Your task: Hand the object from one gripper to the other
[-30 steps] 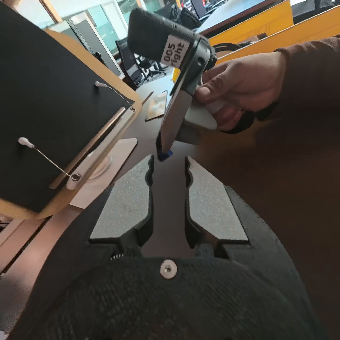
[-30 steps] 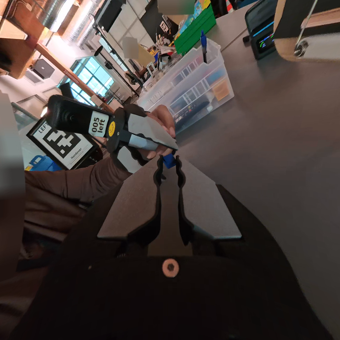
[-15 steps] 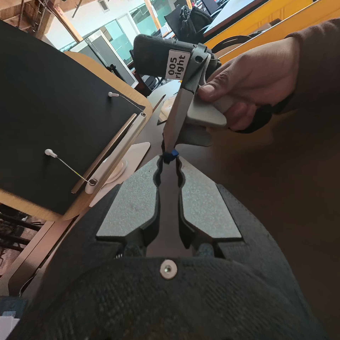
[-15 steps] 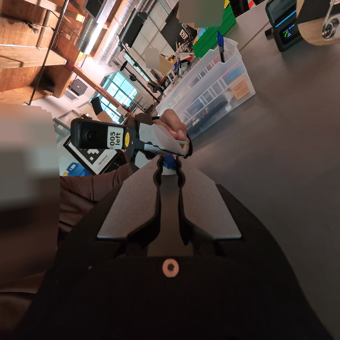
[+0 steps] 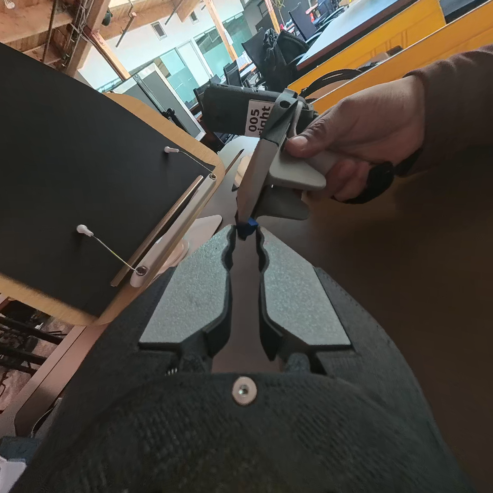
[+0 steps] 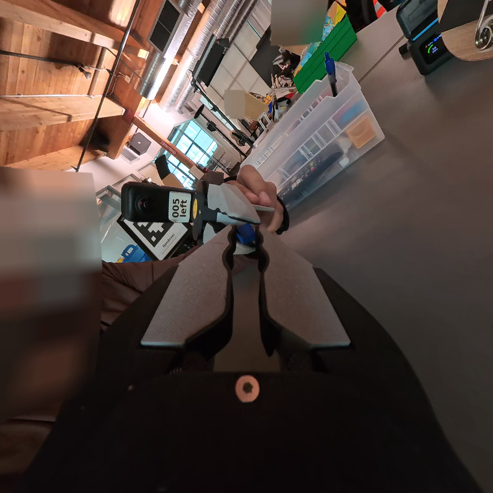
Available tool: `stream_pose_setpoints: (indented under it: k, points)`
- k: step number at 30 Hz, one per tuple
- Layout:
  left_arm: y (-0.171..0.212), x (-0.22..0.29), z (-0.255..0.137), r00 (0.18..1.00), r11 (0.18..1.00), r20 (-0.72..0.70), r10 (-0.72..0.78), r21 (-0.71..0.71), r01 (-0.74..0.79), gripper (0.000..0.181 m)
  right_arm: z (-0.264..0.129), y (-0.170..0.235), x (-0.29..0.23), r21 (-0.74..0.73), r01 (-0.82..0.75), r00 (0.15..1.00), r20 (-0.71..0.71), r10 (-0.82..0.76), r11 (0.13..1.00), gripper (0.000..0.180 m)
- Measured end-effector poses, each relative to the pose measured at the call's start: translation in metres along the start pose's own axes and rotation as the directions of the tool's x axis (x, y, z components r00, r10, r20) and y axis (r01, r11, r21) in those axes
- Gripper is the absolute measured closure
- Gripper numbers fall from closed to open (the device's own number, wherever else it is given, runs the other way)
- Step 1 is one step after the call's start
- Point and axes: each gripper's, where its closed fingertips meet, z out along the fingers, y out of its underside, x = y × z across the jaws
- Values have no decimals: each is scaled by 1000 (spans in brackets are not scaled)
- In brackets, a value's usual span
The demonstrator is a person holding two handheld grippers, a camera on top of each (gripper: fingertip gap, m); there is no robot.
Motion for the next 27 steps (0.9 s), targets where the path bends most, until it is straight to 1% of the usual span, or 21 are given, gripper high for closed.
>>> stream_pose_setpoints:
  k: [5,8,10,13,17,20,23,27]
  points:
    - [0,-2,0,1000,1000,-1,-4,-6,4,170,0,-2,0,14,1,1000,1,-1,1000,169]
    - [0,-4,-1,1000,1000,4,-24,0,24,170,-4,-6,5,35,-1,1000,-29,2,999,162]
    - [-1,-7,-1,999,999,11,-48,5,48,170,-7,-9,6,51,1,999,-38,1,999,164]
    - [-1,-16,-4,996,997,40,-77,20,77,171,-12,-11,14,52,28,995,-101,-23,998,163]
    - [2,-24,-6,993,995,71,-95,13,94,171,-16,-13,18,60,47,990,-133,-39,997,158]
    - [8,-26,-5,995,999,100,-29,-19,31,171,-16,-11,23,25,100,975,-202,-93,995,156]
    - [14,-27,-4,985,993,142,102,-81,-92,170,-14,-8,26,-27,164,950,-265,-165,986,153]
    - [20,-24,-1,955,962,158,252,-151,-229,170,-9,-5,20,-57,201,944,-257,-209,978,148]
